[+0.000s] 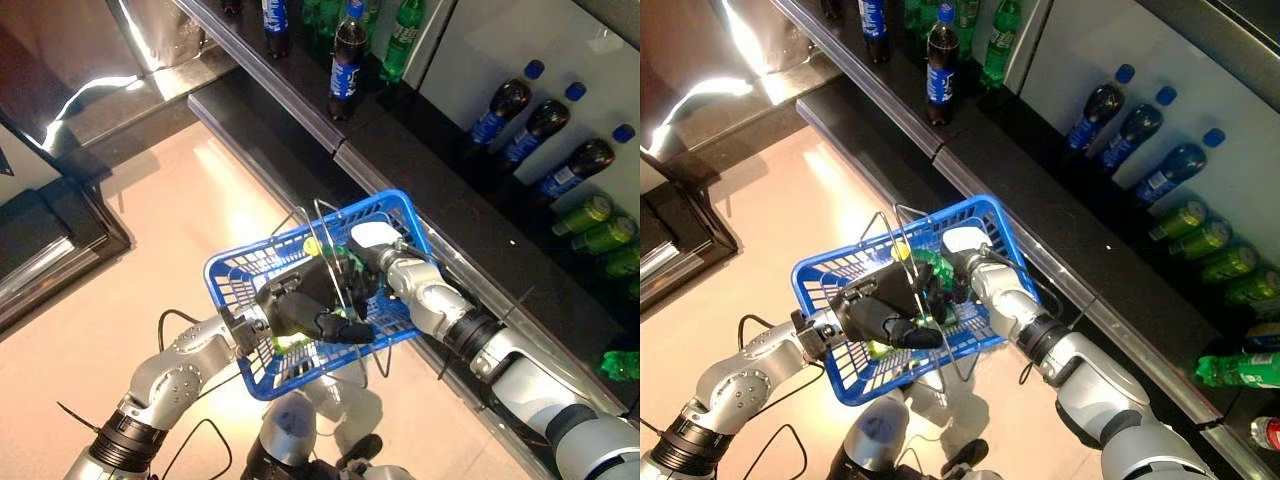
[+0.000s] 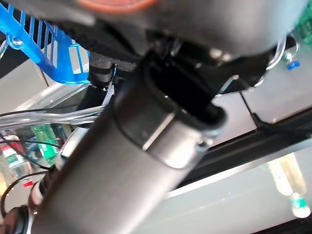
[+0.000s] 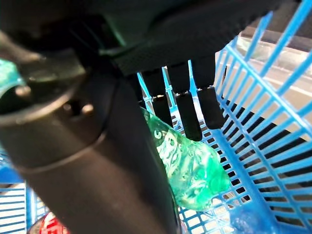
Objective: Pick up the drink and place into the basket.
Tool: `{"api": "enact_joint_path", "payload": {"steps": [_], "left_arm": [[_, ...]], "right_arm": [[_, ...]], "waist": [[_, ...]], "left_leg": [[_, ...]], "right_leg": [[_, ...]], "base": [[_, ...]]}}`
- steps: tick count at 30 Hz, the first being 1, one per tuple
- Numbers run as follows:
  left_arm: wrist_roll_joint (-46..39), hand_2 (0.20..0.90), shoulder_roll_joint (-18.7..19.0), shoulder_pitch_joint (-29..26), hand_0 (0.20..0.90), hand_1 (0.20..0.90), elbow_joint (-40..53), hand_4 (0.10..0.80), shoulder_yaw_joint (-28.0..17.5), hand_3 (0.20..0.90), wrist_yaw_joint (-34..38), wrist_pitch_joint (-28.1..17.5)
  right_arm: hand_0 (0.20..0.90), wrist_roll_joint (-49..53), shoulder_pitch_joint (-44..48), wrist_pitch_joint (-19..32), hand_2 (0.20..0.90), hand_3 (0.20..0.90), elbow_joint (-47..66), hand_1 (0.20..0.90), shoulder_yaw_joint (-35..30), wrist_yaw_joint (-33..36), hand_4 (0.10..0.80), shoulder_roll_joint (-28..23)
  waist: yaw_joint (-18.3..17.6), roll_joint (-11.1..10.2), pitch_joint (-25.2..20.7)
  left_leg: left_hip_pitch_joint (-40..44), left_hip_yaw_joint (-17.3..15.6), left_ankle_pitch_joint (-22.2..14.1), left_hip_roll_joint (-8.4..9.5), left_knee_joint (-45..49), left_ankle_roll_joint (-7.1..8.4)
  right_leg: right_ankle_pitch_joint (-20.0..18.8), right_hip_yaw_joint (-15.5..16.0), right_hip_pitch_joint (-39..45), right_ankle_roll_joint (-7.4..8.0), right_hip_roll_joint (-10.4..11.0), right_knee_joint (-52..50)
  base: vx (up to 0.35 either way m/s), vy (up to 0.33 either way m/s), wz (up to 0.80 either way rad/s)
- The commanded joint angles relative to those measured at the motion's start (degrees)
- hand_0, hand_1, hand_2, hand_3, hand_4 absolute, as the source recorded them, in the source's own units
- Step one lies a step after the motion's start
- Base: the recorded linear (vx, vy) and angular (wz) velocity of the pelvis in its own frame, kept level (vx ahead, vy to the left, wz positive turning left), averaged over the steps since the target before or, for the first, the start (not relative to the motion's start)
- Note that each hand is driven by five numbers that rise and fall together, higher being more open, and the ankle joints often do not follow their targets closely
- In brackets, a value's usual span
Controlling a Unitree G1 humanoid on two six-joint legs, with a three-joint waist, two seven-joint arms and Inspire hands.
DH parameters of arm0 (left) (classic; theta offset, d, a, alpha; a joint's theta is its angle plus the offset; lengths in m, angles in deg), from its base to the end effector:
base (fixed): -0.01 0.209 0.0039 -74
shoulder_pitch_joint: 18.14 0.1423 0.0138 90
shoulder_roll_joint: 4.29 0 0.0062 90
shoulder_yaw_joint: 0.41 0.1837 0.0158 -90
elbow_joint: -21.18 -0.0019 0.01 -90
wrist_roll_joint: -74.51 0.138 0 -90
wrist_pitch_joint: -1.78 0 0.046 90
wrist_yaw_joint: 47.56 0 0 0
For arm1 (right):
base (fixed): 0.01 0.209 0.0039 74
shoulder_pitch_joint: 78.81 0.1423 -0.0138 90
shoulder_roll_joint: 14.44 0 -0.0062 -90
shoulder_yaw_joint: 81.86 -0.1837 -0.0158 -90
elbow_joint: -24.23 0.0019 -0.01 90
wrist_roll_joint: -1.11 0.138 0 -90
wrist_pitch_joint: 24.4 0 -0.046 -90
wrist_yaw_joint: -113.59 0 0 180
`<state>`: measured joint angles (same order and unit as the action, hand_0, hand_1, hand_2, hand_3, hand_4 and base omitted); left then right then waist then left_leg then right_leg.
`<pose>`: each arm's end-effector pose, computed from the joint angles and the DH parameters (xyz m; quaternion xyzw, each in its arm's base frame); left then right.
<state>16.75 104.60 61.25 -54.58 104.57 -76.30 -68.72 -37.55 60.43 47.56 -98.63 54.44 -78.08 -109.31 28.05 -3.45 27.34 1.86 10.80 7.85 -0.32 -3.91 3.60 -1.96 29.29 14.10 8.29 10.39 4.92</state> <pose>0.2204 0.1746 0.1108 -0.1715 0.0501 -0.4787 0.8596 0.3232 -0.0991 0.1109 -0.7058 0.0148 0.2042 0.6782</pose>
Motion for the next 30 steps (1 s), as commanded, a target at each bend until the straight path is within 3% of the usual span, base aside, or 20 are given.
{"api": "enact_joint_path", "payload": {"steps": [1,16,18,20,22,24,26,30], "left_arm": [[-8.16,0.300,-11.86,-9.67,0.300,0.300,16.29,0.100,3.15,0.200,-14.48,-10.78],[-8.17,0.300,-12.65,-11.93,0.300,0.300,17.13,0.100,4.61,0.200,-14.95,-10.43],[-8.04,0.300,-12.80,-12.10,0.300,0.300,17.25,0.100,4.75,0.200,-14.89,-10.36],[-7.81,0.300,-13.04,-12.35,0.300,0.300,17.24,0.100,5.13,0.200,-15.05,-10.51],[-7.81,0.300,-13.27,-12.52,0.300,0.300,17.32,0.100,5.26,0.200,-15.01,-10.44],[-7.95,0.300,-13.50,-12.60,0.300,0.300,17.41,0.100,5.30,0.200,-15.20,-10.34],[-8.13,0.300,-13.87,-12.99,0.300,0.300,17.59,0.100,5.41,0.200,-14.73,-10.37],[-8.47,0.300,-14.40,-13.14,0.300,0.300,17.86,0.100,5.23,0.200,-14.45,-9.78]], "right_arm": [[0.300,-3.55,6.23,2.18,0.300,0.200,-4.64,0.300,7.89,0.99,0.100,5.75],[0.300,-5.95,6.84,2.37,0.300,0.200,-8.97,0.300,9.46,-5.51,0.100,8.69],[0.460,-5.88,6.89,2.37,0.460,0.387,-9.86,0.460,9.72,-5.98,0.287,9.00],[0.561,-5.89,7.08,2.29,0.561,0.505,-10.86,0.561,9.96,-6.93,0.405,9.87],[0.625,-5.73,7.20,2.23,0.625,0.579,-11.20,0.625,9.97,-7.18,0.479,10.28],[0.789,-5.59,7.28,2.35,0.789,0.771,-12.01,0.789,9.88,-7.16,0.671,10.75],[0.900,-5.00,6.96,2.57,0.900,0.900,-13.79,0.900,9.71,-6.61,0.800,11.80],[0.900,-4.01,5.98,2.34,0.900,0.900,-15.81,0.900,9.59,-5.65,0.800,13.44]], "waist": [[-2.02,-0.48,-24.54],[-1.80,-0.65,-25.04],[-1.76,-0.69,-25.14],[-1.65,-0.72,-25.20],[-1.60,-0.73,-25.23],[-1.48,-0.80,-25.30],[-1.39,-0.83,-25.49],[-1.20,-0.73,-25.70]], "left_leg": [[2.10,1.83,-4.55,2.29,-1.09,-0.04],[2.32,2.11,-4.61,2.42,-1.09,-0.05],[2.30,2.05,-4.63,2.40,-1.09,-0.04],[2.33,2.18,-4.60,2.43,-1.09,-0.03],[2.34,2.22,-4.59,2.41,-1.09,-0.02],[2.39,2.44,-4.59,2.49,-1.09,-0.06],[2.27,2.43,-4.56,2.53,-1.09,-0.04],[2.22,2.58,-4.61,2.61,-1.09,-0.01]], "right_leg": [[0.06,0.27,-0.41,-0.37,-1.62,-0.37],[0.23,0.41,-0.20,-0.59,-1.74,-0.40],[0.23,0.46,-0.22,-0.60,-1.76,-0.39],[0.23,0.45,-0.15,-0.67,-1.83,-0.34],[0.22,0.56,-0.14,-0.67,-1.80,-0.35],[0.24,0.61,-0.10,-0.72,-1.83,-0.41],[0.27,0.62,-0.13,-0.75,-1.86,-0.37],[0.32,0.59,-0.14,-0.74,-1.88,-0.32]], "base": [[0.000,0.000,0.00],[0.000,0.000,0.00],[0.000,0.000,0.00],[0.000,0.000,0.00],[0.000,0.000,0.00],[0.000,0.000,0.00],[0.001,0.008,0.02],[0.002,0.009,0.02]]}}
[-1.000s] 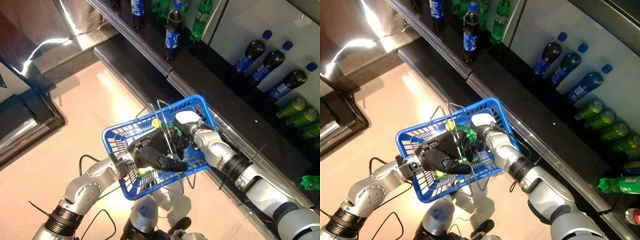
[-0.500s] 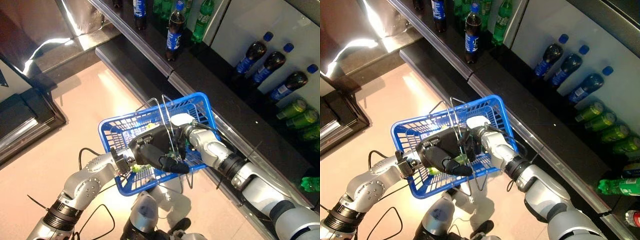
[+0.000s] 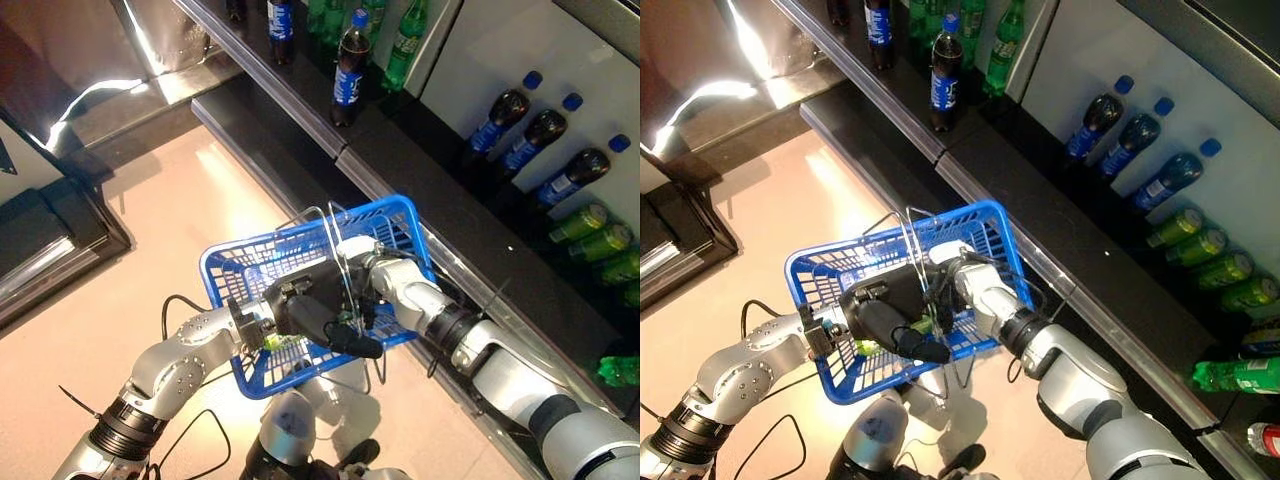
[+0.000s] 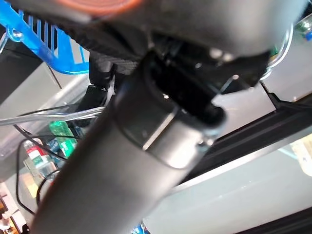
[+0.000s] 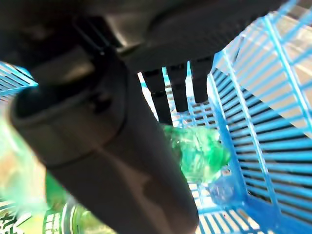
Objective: Pick up the drink and place into the basket.
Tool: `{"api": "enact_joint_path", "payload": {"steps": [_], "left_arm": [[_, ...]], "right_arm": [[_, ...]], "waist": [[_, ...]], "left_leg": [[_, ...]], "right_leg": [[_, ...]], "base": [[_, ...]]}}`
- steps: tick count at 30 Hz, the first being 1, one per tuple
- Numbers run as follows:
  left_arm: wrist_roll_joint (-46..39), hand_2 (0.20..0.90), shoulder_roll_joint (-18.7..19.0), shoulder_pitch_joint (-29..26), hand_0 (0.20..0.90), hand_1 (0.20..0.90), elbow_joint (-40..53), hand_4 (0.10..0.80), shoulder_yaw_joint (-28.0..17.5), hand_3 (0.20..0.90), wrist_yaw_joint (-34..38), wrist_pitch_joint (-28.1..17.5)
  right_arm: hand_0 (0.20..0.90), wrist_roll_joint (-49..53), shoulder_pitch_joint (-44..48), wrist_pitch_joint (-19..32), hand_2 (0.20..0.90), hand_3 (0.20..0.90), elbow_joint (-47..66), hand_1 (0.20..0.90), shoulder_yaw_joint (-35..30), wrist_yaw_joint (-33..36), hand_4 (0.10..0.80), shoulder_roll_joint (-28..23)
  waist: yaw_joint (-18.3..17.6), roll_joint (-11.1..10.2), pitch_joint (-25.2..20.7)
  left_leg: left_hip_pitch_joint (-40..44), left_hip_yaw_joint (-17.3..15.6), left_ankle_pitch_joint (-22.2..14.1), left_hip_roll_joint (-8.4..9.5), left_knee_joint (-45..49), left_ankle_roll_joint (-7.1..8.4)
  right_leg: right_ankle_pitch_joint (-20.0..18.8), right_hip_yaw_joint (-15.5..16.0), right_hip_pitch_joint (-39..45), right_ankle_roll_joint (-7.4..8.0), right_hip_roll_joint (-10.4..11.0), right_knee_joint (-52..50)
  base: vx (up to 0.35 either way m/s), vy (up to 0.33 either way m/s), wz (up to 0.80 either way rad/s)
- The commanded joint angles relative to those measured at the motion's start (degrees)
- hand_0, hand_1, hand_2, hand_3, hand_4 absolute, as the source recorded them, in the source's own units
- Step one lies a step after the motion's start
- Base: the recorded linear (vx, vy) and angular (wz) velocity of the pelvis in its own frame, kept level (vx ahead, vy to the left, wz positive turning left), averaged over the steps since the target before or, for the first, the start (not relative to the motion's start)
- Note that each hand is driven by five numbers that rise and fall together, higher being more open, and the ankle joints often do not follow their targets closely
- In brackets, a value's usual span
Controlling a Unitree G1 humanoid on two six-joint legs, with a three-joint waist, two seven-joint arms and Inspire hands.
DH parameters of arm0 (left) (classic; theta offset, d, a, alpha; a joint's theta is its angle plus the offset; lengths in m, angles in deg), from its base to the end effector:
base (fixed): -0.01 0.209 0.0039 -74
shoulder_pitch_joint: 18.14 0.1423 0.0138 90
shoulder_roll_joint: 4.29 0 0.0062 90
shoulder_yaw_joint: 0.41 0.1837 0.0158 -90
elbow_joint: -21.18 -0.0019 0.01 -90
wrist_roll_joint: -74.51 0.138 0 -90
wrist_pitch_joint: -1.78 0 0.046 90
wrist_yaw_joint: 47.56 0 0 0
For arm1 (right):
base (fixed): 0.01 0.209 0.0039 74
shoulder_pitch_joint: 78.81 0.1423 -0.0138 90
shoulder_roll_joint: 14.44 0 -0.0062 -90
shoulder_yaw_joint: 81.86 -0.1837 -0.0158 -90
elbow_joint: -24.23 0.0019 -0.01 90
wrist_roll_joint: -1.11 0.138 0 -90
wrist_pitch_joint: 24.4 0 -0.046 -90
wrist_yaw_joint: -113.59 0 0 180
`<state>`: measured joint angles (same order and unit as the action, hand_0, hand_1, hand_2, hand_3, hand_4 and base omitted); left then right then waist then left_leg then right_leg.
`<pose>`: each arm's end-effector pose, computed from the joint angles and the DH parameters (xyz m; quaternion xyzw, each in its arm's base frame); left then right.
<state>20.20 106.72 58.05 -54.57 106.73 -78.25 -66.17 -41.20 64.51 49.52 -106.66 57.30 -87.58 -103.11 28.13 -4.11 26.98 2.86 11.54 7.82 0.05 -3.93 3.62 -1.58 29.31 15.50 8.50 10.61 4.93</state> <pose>0.2262 0.1721 0.1175 -0.1158 0.0699 -0.5070 0.8513 0.3277 -0.0719 0.1085 -0.7308 0.0602 0.2780 0.6205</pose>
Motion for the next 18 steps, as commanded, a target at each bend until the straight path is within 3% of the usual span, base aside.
{"api": "enact_joint_path", "payload": {"steps": [1,18], "left_arm": [[-11.88,0.300,-16.57,-9.97,0.300,0.300,17.83,0.100,3.06,0.200,-12.44,-12.23],[-11.51,0.300,-17.07,-9.79,0.300,0.300,17.96,0.100,3.03,0.200,-11.25,-12.40]], "right_arm": [[0.900,-0.32,1.73,0.38,0.900,0.900,-8.10,0.900,6.71,4.05,0.800,7.48],[0.900,1.45,0.99,0.08,0.900,0.900,-10.17,0.900,5.93,5.75,0.800,7.98]], "waist": [[-1.26,-0.06,-25.36],[-1.49,-0.20,-25.42]], "left_leg": [[1.23,1.81,-4.59,2.23,-1.07,-0.04],[1.14,1.38,-4.55,2.23,-1.07,-0.16]], "right_leg": [[-0.07,0.56,-1.55,-0.94,-2.10,-0.32],[-0.26,0.11,-1.80,-0.90,-2.18,-0.23]], "base": [[0.000,0.000,0.00],[0.000,0.000,0.00]]}}
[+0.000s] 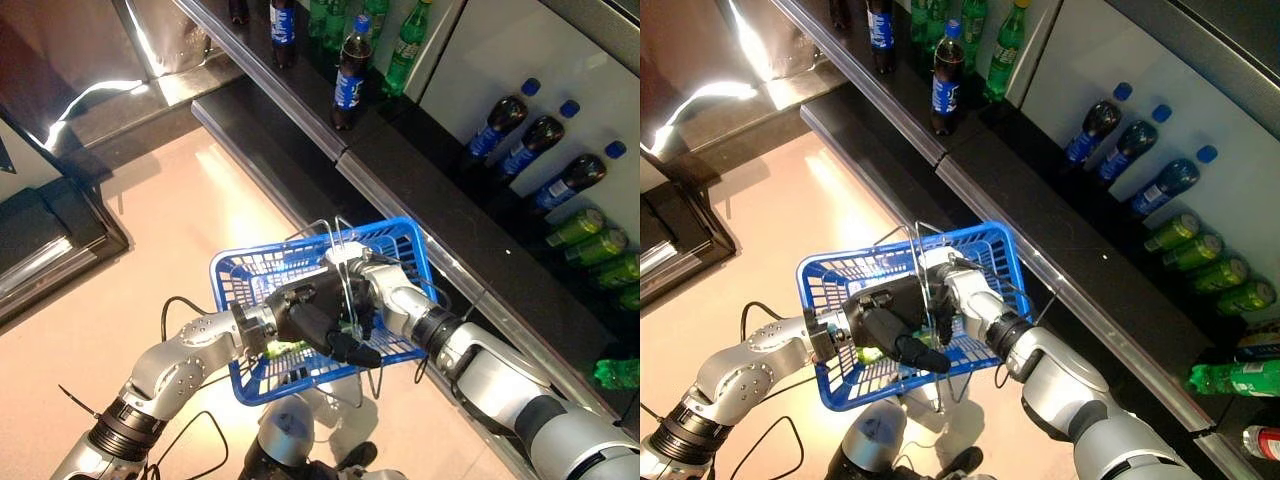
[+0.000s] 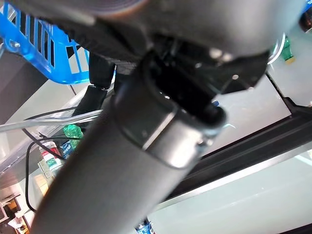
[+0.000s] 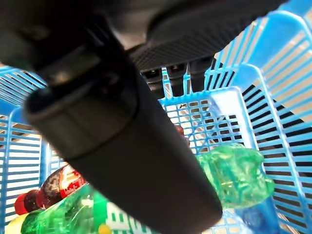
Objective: Pick up the drink and place into the basket.
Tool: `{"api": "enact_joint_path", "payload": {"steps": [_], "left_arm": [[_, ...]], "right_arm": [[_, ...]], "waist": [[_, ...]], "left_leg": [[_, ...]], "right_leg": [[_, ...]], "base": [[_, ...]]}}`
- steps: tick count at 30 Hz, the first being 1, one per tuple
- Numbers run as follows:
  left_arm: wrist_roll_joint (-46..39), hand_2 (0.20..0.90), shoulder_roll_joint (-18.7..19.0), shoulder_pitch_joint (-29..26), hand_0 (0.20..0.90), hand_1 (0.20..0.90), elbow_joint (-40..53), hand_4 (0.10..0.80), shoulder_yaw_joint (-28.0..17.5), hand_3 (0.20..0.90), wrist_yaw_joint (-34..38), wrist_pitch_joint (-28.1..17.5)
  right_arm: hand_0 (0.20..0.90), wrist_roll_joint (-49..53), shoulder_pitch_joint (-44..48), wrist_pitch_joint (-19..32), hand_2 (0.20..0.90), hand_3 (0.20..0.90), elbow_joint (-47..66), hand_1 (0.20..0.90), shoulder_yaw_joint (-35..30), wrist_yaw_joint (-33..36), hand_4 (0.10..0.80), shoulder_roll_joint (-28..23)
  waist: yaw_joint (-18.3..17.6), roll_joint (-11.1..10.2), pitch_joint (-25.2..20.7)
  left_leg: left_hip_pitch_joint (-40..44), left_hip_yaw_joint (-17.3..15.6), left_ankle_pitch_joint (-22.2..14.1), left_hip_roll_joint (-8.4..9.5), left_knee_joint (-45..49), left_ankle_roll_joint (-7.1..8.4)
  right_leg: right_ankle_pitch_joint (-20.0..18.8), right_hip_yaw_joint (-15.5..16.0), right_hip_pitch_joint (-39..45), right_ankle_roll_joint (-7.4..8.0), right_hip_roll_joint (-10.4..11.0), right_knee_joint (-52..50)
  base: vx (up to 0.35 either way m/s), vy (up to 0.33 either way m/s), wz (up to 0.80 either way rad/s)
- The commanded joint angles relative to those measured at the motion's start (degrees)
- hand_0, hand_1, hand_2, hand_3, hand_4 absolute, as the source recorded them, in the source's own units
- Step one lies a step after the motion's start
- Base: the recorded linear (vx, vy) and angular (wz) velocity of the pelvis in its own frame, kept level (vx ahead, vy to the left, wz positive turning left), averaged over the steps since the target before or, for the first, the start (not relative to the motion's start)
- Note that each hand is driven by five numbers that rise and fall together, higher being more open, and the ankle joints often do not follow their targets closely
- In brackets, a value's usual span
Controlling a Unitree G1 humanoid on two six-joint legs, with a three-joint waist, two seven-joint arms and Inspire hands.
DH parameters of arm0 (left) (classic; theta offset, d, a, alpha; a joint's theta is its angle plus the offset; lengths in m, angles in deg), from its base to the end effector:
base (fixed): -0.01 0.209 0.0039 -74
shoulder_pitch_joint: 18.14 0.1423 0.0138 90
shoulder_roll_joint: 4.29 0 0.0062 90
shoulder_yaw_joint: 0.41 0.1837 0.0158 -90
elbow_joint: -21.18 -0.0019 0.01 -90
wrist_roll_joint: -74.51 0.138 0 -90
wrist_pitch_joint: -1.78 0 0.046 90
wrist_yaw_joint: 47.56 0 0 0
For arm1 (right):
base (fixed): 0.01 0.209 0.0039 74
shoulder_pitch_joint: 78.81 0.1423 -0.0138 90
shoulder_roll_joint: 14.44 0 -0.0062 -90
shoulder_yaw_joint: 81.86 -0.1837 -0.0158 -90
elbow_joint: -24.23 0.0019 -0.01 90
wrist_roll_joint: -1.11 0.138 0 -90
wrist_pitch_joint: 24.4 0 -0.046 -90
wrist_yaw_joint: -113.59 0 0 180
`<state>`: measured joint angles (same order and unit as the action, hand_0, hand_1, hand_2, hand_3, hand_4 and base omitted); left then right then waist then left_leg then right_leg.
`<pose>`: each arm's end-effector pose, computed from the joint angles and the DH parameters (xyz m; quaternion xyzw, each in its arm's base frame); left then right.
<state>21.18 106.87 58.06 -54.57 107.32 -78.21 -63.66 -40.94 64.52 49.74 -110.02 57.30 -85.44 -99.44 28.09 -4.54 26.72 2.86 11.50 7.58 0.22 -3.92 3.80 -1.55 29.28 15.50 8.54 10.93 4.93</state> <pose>0.2253 0.1712 0.1143 -0.1069 0.0962 -0.5086 0.8489 0.3249 -0.0590 0.1001 -0.7215 0.0552 0.2857 0.6284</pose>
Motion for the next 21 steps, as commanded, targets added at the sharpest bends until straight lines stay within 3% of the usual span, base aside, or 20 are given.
{"api": "enact_joint_path", "payload": {"steps": [1,16,21], "left_arm": [[-12.38,0.300,-17.26,-9.85,0.300,0.300,17.86,0.100,2.34,0.200,-10.87,-15.11],[-11.82,0.300,-16.88,-9.06,0.300,0.300,17.62,0.100,-0.04,0.200,-7.92,-16.28],[-10.71,0.300,-16.22,-8.09,0.300,0.300,17.07,0.100,-2.56,0.200,-3.20,-18.01]], "right_arm": [[0.900,1.72,0.91,-0.40,0.900,0.900,-6.79,0.900,5.77,3.87,0.800,4.34],[0.900,6.21,-0.79,-1.77,0.900,0.900,-5.75,0.900,4.23,5.43,0.800,3.41],[0.900,12.08,-2.44,-2.79,0.900,0.900,-4.22,0.900,2.74,7.40,0.800,2.14]], "waist": [[-1.50,0.25,-25.18],[-2.28,-0.02,-25.19],[-2.75,-0.05,-25.10]], "left_leg": [[1.17,1.37,-4.31,2.06,-1.08,-0.36],[1.08,0.97,-4.22,2.13,-1.08,-0.65],[1.13,0.55,-4.33,2.06,-1.08,-0.69]], "right_leg": [[-0.30,0.12,-1.82,-0.95,-2.50,-0.27],[-0.62,-0.27,-2.11,-0.78,-2.38,-0.21],[-0.65,-0.79,-2.26,-0.73,-2.37,-0.14]], "base": [[0.000,0.000,0.00],[0.000,0.000,0.00],[0.001,0.000,-0.01]]}}
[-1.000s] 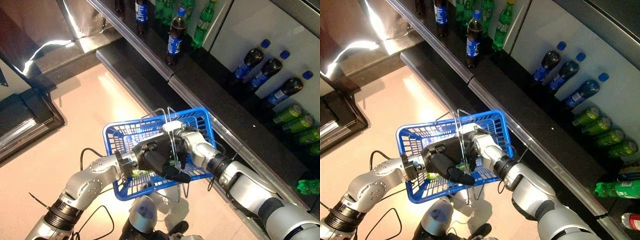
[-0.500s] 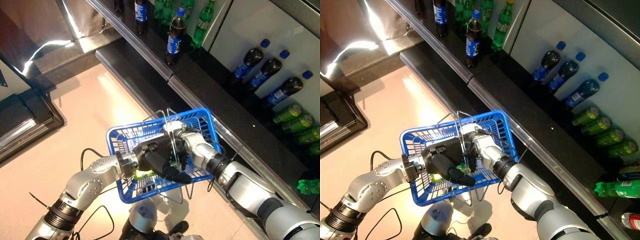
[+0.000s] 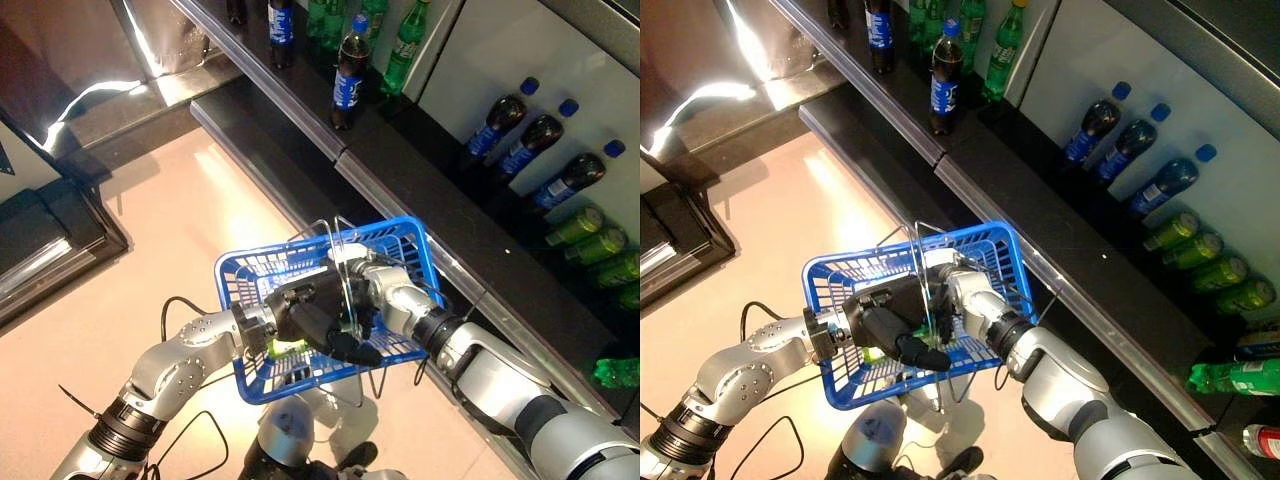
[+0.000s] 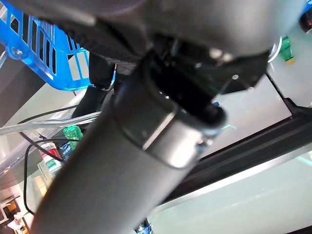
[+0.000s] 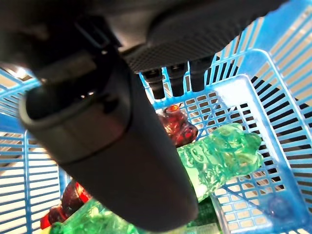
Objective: Pick up the drink and place into the basket.
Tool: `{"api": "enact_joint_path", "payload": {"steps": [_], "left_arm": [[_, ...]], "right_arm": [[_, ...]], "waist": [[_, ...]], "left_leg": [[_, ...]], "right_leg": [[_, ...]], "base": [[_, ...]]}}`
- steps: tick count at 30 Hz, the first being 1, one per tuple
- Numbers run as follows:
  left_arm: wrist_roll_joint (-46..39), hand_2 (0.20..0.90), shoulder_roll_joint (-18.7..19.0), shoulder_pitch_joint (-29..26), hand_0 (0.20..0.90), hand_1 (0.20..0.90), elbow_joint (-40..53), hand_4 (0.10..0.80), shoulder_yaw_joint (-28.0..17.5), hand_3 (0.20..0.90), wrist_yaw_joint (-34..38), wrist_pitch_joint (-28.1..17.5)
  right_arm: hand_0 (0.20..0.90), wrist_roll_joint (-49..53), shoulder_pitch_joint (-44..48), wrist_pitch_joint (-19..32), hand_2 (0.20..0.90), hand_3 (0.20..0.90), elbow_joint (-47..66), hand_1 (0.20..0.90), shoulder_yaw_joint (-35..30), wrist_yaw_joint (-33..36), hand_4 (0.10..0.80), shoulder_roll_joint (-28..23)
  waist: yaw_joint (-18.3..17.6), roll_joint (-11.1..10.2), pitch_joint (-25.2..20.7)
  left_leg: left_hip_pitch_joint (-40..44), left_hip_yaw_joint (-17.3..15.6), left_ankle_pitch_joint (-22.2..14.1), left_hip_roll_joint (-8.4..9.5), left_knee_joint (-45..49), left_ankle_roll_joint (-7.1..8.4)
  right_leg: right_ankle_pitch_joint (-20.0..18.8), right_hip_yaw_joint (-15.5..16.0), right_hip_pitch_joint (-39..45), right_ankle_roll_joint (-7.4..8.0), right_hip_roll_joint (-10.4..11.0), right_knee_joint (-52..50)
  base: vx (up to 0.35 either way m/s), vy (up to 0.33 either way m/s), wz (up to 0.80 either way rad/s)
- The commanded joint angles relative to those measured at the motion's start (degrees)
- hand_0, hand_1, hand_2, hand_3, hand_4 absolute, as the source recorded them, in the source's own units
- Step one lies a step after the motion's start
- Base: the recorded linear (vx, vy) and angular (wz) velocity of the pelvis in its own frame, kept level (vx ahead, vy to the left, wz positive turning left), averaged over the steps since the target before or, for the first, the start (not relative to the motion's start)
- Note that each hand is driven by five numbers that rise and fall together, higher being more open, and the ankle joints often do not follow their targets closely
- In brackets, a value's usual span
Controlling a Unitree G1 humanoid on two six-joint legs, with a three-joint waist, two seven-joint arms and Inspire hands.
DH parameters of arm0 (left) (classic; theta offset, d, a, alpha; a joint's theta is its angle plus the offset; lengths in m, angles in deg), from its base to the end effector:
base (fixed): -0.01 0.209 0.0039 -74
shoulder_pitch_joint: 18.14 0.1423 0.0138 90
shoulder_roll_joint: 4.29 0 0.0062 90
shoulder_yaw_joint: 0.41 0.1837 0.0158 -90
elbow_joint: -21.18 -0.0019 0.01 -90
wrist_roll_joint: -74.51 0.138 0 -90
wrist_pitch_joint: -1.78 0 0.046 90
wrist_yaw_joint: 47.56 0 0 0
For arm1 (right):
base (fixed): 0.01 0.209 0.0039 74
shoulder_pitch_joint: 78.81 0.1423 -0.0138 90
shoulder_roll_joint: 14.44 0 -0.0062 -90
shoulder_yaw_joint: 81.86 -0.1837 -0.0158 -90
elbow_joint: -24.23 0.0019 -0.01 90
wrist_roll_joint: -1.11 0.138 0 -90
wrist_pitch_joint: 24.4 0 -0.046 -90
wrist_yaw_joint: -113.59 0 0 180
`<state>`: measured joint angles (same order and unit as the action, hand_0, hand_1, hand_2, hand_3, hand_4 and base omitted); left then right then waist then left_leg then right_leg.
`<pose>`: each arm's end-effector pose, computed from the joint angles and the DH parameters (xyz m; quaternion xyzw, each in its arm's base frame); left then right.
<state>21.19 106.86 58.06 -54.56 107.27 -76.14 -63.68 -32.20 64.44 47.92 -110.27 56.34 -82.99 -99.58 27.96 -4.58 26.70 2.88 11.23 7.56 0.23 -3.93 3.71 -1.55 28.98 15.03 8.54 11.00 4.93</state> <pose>0.2253 0.1713 0.1144 -0.1051 0.0976 -0.4930 0.8582 0.3262 -0.0632 0.0988 -0.6665 0.0765 0.2820 0.6858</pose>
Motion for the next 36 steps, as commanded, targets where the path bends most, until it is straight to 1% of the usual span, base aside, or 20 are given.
{"api": "enact_joint_path", "payload": {"steps": [1,4,10,13,14,16,19,21,29,30,36], "left_arm": [[-10.40,0.300,-16.09,-7.97,0.300,0.300,16.98,0.100,-2.74,0.200,-4.41,-18.33],[-9.65,0.300,-15.42,-7.12,0.300,0.300,16.06,0.100,-4.76,0.200,-1.57,-19.05],[-9.13,0.300,-14.30,-5.19,0.300,0.300,15.20,0.100,-8.22,0.200,1.46,-21.32],[-9.30,0.300,-13.71,-4.48,0.300,0.300,14.55,0.100,-9.97,0.200,3.84,-22.46],[-9.70,0.300,-13.49,-4.34,0.300,0.300,14.33,0.100,-10.28,0.200,5.05,-22.87],[-10.32,0.300,-13.12,-3.19,0.300,0.300,13.41,0.100,-11.93,0.200,6.58,-24.24],[-10.36,0.300,-13.32,-2.29,0.300,0.300,12.85,0.100,-12.78,0.200,8.14,-25.22],[-10.16,0.300,-13.36,-1.31,0.300,0.300,12.10,0.100,-13.48,0.200,8.98,-26.48],[-7.92,0.300,-13.70,2.25,0.300,0.300,8.40,0.100,-16.55,0.200,13.51,-32.61],[-7.55,0.300,-13.74,2.58,0.300,0.300,8.14,0.100,-16.75,0.200,14.01,-32.96],[-4.49,0.300,-14.48,7.35,0.300,0.300,3.63,0.100,-19.78,0.200,15.39,-35.68]], "right_arm": [[0.900,4.15,-2.50,-1.29,0.900,0.900,-3.63,0.900,3.54,5.13,0.800,2.05],[0.900,7.93,-4.05,-2.46,0.900,0.900,-0.77,0.900,2.05,6.13,0.800,0.43],[0.900,13.45,-6.77,-4.18,0.900,0.900,6.81,0.900,-1.40,9.57,0.800,-2.90],[0.900,16.12,-9.01,-4.05,0.900,0.900,10.82,0.900,-3.27,11.54,0.800,-4.77],[0.900,18.08,-9.70,-3.55,0.900,0.900,11.73,0.900,-3.73,13.74,0.800,-5.31],[0.900,18.75,-12.77,-1.45,0.900,0.900,15.05,0.900,-6.22,15.06,0.800,-6.84],[0.900,19.85,-15.41,-0.20,0.900,0.900,18.15,0.900,-8.30,17.04,0.800,-7.96],[0.900,21.19,-17.71,1.69,0.900,0.900,20.57,0.900,-10.74,19.10,0.800,-8.99],[0.900,26.16,-29.50,11.04,0.900,0.900,29.52,0.900,-19.42,24.97,0.800,-12.82],[0.900,26.71,-30.51,11.61,0.900,0.900,30.10,0.900,-20.08,25.28,0.800,-12.99],[0.900,32.19,-39.84,19.20,0.900,0.900,32.68,0.900,-26.79,27.73,0.800,-13.00]], "waist": [[-2.68,0.00,-25.04],[-3.14,-0.09,-24.71],[-4.68,0.13,-24.19],[-5.86,0.39,-24.05],[-6.16,0.48,-24.02],[-7.43,0.85,-23.79],[-8.48,1.10,-23.58],[-9.56,1.43,-23.30],[-14.14,2.35,-22.55],[-14.47,2.42,-22.53],[-17.24,3.19,-22.47]], "left_leg": [[1.11,0.79,-4.31,2.06,-1.07,-0.60],[1.10,0.54,-4.36,2.07,-1.07,-0.72],[1.04,-0.38,-4.50,2.08,-1.07,-0.95],[1.06,-1.15,-4.64,2.01,-1.07,-1.08],[1.07,-1.35,-4.70,1.99,-1.07,-1.13],[1.23,-2.28,-4.84,1.81,-1.07,-1.26],[1.42,-3.07,-5.07,1.65,-1.07,-1.42],[1.64,-3.84,-5.26,1.50,-1.07,-1.60],[2.68,-7.71,-6.29,0.85,-1.07,-2.20],[2.77,-8.02,-6.36,0.79,-1.07,-2.23],[3.35,-10.40,-6.98,0.30,-1.07,-2.36]], "right_leg": [[-0.67,-0.54,-1.84,-0.71,-2.43,-0.14],[-0.80,-0.88,-1.94,-0.54,-2.35,-0.14],[-1.29,-2.24,-2.59,-0.20,-2.09,-0.05],[-1.47,-3.17,-2.93,0.02,-1.91,0.01],[-1.50,-3.48,-3.07,0.08,-1.86,0.02],[-1.65,-4.32,-3.43,0.27,-1.70,-0.09],[-1.67,-5.11,-3.74,0.37,-1.57,-0.23],[-1.73,-5.82,-3.93,0.54,-1.40,-0.36],[-1.83,-9.05,-4.94,1.34,-0.87,-0.96],[-1.84,-9.32,-5.02,1.39,-0.85,-0.99],[-1.69,-11.37,-5.74,1.38,-0.79,-1.27]], "base": [[0.002,-0.001,-0.06],[0.000,-0.006,-0.08],[-0.008,-0.001,-0.04],[-0.010,0.013,-0.16],[-0.014,0.021,-0.24],[-0.017,0.032,-0.19],[-0.013,0.030,-0.17],[-0.013,0.044,-0.25],[0.008,0.048,-0.26],[0.025,0.049,-0.27],[0.038,0.073,-0.26]]}}
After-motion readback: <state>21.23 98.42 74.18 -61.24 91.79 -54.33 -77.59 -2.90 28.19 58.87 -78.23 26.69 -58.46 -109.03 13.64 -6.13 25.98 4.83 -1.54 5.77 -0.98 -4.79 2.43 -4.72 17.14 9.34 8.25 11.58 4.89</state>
